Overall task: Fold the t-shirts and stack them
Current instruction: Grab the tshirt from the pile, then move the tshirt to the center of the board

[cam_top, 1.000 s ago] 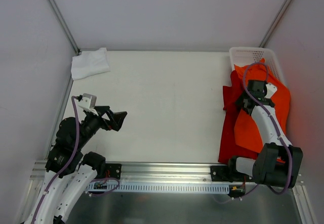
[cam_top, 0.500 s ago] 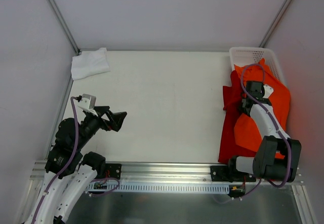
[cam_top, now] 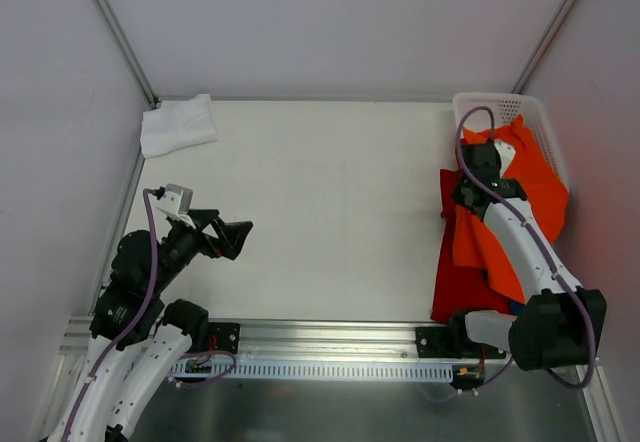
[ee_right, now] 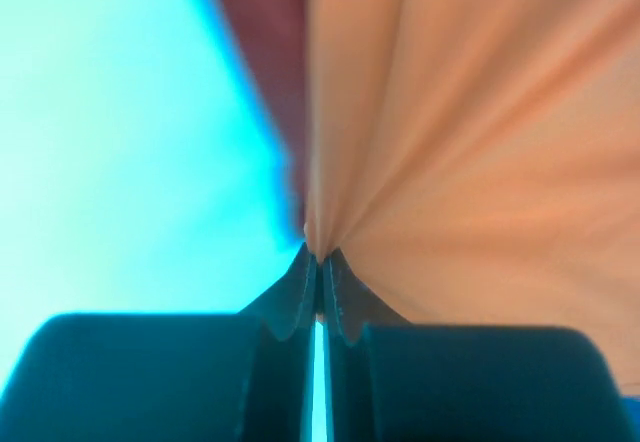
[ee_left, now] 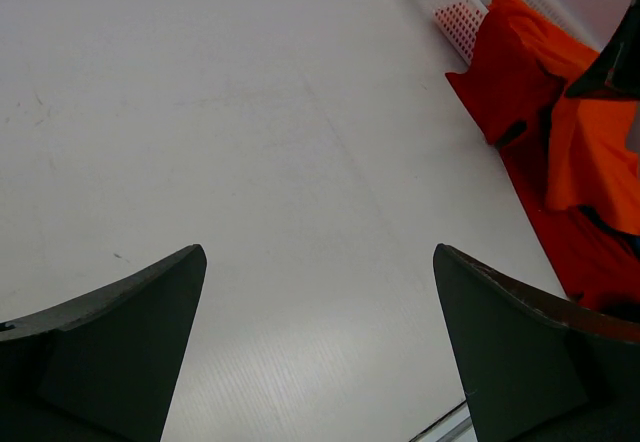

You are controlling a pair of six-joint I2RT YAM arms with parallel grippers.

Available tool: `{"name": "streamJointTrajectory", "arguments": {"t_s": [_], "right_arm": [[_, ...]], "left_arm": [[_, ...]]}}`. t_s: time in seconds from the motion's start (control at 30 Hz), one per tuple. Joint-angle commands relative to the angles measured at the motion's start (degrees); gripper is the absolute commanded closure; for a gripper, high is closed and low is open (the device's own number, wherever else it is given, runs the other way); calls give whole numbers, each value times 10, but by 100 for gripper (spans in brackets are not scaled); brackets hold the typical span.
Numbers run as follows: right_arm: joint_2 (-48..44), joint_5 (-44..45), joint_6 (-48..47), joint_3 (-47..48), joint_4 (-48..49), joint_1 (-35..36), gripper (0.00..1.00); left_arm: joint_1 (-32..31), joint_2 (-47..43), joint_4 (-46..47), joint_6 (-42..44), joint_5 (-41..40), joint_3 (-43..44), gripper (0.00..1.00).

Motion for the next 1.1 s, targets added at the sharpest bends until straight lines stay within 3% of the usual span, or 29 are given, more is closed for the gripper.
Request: {"name": "streamJointTrajectory", "arguments": {"t_s": [0.0,0.17,0.27,0.47,0.57,0.77,0.9,1.07], "right_arm": [[-35,20,17,117,-50,134,100],[53,58,24,326,-108,352,99],[162,31,24,402,-110,426,100],[390,-136,82,405,-12,470,99],[480,-153,90,459,-6,495,100],[549,-180,88,569,-6,530,99],[634,-210,63,751,-47,560,99],[680,-241,41,842,-45,558,99]], "left_arm": [[8,5,13,3,9,5,1],[7,7,13,5,1,5,1],[7,3,14,6,-7,4,1],[7,-4,14,7,-19,1,1],[8,1,13,6,-19,2,1],[7,0,13,9,-16,5,1],[7,-19,13,12,-33,4,1],[7,-24,13,12,-50,4,1]]}}
